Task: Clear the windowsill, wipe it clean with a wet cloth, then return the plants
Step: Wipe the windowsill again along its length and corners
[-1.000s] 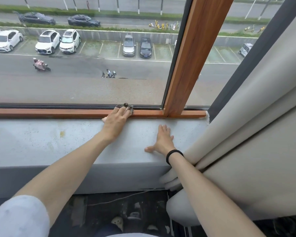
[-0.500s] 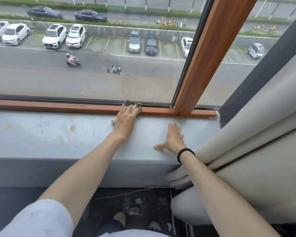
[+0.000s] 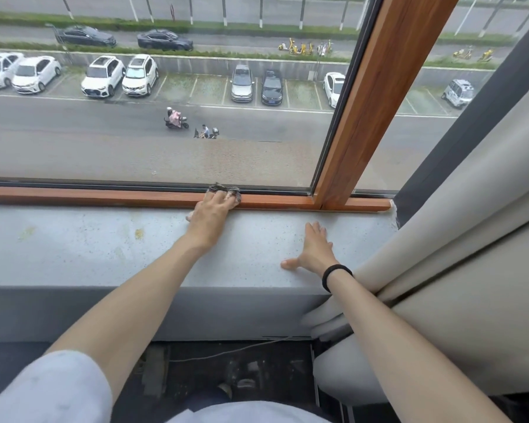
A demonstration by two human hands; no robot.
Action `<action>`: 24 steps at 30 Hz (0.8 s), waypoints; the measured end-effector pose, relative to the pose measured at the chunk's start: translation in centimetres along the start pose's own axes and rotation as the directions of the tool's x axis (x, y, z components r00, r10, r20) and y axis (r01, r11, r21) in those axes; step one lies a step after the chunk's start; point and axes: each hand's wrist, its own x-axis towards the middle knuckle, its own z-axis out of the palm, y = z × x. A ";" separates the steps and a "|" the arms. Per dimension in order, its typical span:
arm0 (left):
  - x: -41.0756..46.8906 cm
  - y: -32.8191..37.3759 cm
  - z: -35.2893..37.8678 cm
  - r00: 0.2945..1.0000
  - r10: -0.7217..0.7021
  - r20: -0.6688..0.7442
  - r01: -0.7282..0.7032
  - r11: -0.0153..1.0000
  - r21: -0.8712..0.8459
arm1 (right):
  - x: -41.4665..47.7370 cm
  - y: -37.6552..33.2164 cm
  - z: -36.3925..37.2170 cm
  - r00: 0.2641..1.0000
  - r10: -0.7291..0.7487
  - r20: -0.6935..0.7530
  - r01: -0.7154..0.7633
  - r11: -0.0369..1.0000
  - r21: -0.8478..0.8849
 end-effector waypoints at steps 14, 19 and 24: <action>4.6 11.6 3.1 0.769 0.627 0.129 -0.640 0.758 0.130 | 0.7 -0.1 0.5 0.996 0.025 -0.083 -0.020 0.998 0.059; 4.5 10.4 3.6 0.761 0.590 0.271 -0.646 0.728 0.230 | 0.9 0.5 0.7 0.995 0.002 -0.101 0.004 0.998 0.060; 3.2 5.0 0.8 0.830 0.506 0.234 -0.555 0.787 0.270 | 0.7 0.3 0.3 0.999 0.009 -0.047 -0.010 1.000 -0.006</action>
